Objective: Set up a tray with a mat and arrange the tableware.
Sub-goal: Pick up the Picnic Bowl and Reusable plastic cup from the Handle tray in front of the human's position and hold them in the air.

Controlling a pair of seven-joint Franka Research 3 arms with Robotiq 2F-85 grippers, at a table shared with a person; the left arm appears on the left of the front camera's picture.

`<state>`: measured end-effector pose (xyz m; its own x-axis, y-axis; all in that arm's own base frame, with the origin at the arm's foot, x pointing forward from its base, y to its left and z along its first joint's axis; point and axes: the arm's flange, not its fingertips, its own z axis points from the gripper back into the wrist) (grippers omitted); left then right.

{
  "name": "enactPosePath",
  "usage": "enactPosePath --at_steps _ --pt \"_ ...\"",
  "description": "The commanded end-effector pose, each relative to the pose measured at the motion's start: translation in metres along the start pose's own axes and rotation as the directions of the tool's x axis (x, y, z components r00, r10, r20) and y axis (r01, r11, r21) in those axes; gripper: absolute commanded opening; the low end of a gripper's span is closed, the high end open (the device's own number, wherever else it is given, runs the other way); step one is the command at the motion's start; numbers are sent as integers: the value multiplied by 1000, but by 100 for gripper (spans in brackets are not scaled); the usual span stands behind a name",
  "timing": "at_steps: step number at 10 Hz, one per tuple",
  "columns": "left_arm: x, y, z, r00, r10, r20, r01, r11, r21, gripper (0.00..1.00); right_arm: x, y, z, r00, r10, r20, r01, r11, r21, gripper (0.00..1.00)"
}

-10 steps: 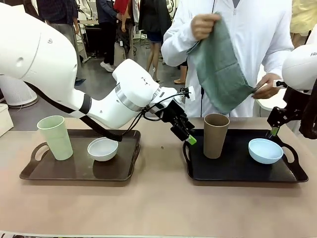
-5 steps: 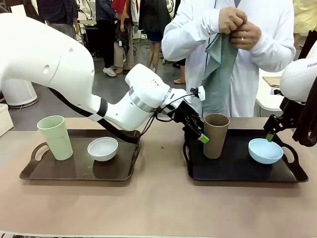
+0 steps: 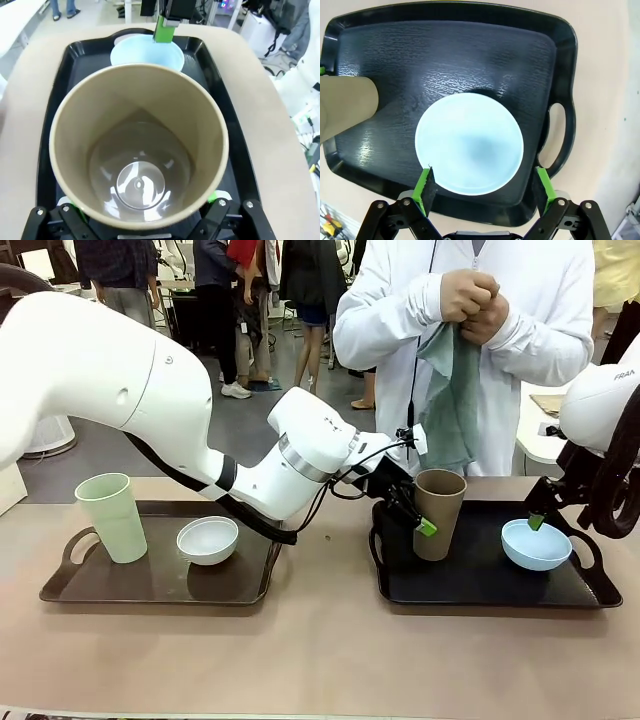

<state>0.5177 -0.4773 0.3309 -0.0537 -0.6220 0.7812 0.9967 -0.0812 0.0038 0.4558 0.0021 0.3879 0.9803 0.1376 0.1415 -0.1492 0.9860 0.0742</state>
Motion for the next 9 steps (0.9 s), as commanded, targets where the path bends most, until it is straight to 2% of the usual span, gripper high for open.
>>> enactPosePath --at_steps 1,5,9 --pt "-3 4 -1 998 -35 49 34 999 12 100 1 -6 -16 1000 2 13 -3 1000 28 100" --pt "-4 2 -5 997 -49 62 50 999 -8 100 12 -28 -40 999 -50 4 50 998 23 100" --pt "-3 5 -10 996 -49 73 49 999 -1 100 19 -36 -50 998 -51 19 50 997 51 100"
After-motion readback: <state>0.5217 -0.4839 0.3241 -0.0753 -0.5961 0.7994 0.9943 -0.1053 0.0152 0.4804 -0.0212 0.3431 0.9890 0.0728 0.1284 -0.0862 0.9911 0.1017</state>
